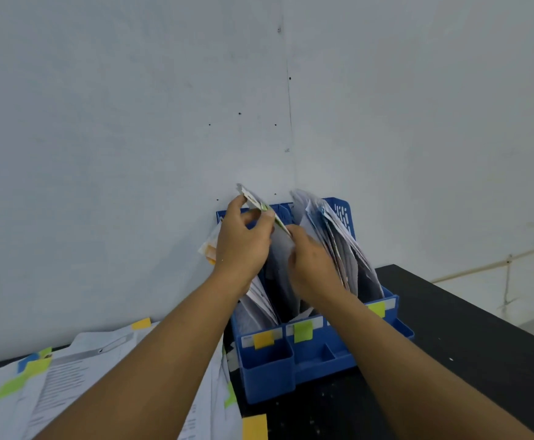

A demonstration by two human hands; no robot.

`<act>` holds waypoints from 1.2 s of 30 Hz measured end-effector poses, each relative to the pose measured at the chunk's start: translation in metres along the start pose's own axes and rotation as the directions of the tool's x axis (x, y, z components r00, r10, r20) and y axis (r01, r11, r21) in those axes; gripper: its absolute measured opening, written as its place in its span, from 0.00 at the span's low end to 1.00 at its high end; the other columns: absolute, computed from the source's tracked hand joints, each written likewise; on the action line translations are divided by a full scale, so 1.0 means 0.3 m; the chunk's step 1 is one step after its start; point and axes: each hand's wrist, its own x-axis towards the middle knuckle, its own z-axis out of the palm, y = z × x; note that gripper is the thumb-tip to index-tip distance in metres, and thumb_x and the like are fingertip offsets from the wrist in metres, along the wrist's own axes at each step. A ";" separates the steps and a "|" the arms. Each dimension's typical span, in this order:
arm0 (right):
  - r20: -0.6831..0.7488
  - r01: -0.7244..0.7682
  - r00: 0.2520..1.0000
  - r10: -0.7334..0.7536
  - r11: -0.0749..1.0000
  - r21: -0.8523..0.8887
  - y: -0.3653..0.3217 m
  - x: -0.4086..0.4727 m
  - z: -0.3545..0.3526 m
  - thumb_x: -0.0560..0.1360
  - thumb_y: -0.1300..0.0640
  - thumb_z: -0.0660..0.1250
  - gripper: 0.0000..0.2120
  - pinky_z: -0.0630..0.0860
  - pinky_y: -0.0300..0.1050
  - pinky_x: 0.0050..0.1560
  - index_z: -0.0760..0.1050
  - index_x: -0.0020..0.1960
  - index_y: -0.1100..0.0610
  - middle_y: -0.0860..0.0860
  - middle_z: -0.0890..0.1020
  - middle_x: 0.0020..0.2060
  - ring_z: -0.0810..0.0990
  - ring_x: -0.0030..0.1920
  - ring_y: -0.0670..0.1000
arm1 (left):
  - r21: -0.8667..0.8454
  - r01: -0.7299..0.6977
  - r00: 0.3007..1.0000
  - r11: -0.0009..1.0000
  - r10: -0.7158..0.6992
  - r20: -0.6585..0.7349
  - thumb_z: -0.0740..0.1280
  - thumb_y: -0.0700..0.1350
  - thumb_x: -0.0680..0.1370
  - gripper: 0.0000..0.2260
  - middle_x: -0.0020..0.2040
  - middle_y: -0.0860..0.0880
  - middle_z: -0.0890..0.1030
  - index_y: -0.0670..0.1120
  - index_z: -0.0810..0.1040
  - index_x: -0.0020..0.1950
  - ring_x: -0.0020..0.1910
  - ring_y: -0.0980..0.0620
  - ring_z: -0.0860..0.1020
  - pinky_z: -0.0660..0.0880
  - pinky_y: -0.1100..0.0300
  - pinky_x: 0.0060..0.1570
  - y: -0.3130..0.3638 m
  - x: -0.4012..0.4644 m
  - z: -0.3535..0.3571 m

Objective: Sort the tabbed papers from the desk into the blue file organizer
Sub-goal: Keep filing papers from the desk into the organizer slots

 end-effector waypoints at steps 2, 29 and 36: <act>0.080 -0.005 0.997 0.002 0.999 0.041 -0.002 -0.025 0.041 0.82 0.60 0.59 0.20 0.74 0.52 0.44 0.63 0.73 0.55 0.60 0.78 0.54 0.77 0.51 0.62 | 0.080 0.011 1.000 0.997 -0.010 -0.014 0.69 0.59 0.69 0.29 0.56 0.53 0.81 0.56 0.68 0.68 0.54 0.51 0.81 0.78 0.46 0.56 -0.013 -0.002 -0.003; 0.107 0.112 0.992 -0.064 0.834 -0.540 0.032 -0.143 0.081 0.77 0.52 0.70 0.12 0.62 0.43 0.30 0.71 0.54 0.55 0.52 0.82 0.39 0.82 0.36 0.56 | 0.287 -0.073 0.971 0.955 0.134 -0.199 0.71 0.48 0.75 0.10 0.42 0.54 0.81 0.50 0.72 0.52 0.37 0.50 0.83 0.82 0.49 0.44 0.022 0.020 -0.067; 0.244 0.064 0.967 0.073 0.856 -0.513 0.012 -0.124 0.078 0.75 0.70 0.61 0.18 0.68 0.47 0.33 0.67 0.62 0.57 0.57 0.82 0.45 0.80 0.40 0.59 | 0.343 -0.039 0.975 0.939 0.111 -0.193 0.67 0.37 0.77 0.15 0.43 0.50 0.80 0.49 0.68 0.60 0.35 0.53 0.83 0.80 0.62 0.36 0.012 0.006 -0.112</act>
